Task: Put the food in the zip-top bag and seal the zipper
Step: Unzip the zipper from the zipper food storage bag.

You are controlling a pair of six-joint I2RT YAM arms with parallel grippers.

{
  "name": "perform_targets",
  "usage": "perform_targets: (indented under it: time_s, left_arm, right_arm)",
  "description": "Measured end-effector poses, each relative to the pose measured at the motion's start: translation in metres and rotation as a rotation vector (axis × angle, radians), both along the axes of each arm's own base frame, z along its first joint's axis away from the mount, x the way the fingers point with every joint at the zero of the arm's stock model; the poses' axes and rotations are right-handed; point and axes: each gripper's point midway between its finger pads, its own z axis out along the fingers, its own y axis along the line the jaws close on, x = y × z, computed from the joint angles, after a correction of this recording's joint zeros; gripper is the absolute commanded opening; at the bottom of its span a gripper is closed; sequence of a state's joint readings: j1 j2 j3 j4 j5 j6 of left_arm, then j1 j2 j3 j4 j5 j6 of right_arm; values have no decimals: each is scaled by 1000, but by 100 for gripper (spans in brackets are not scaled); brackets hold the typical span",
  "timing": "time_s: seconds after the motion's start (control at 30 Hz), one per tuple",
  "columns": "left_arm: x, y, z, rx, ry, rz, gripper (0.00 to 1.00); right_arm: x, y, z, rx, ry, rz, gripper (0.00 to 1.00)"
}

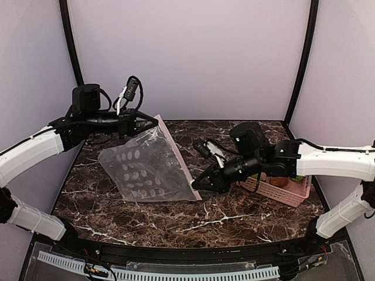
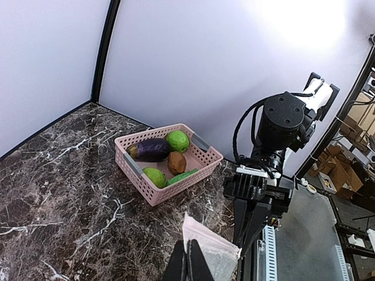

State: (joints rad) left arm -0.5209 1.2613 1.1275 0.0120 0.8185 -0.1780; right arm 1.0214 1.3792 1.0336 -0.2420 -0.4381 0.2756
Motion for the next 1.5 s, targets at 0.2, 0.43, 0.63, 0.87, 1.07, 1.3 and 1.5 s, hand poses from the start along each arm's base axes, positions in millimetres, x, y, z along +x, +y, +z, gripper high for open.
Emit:
perform_targets:
  time_s: [0.2, 0.43, 0.63, 0.87, 1.07, 1.3, 1.5]
  left_arm:
    - [3, 3, 0, -1, 2, 11, 1]
    - [9, 9, -1, 0, 4, 32, 1]
    - [10, 9, 0, -2, 3, 31, 1]
    - [0, 2, 0, -41, 22, -86, 1]
    - [-30, -21, -27, 2, 104, -261, 1]
    - [-62, -37, -43, 44, 155, -395, 1]
    - [-65, -36, -45, 48, 162, -411, 1]
  right_arm:
    - [-3, 0, -1, 1, 9, 9, 1]
    - [-6, -1, -7, -12, 29, 9, 1]
    - [-7, -3, -11, -30, 46, 6, 43]
    - [-7, -17, 1, -41, 18, -43, 77]
    - [5, -40, 55, 66, -108, -164, 78]
    - [14, -43, 78, 134, -180, -208, 66]
    - [13, -22, 47, 67, -160, -163, 51]
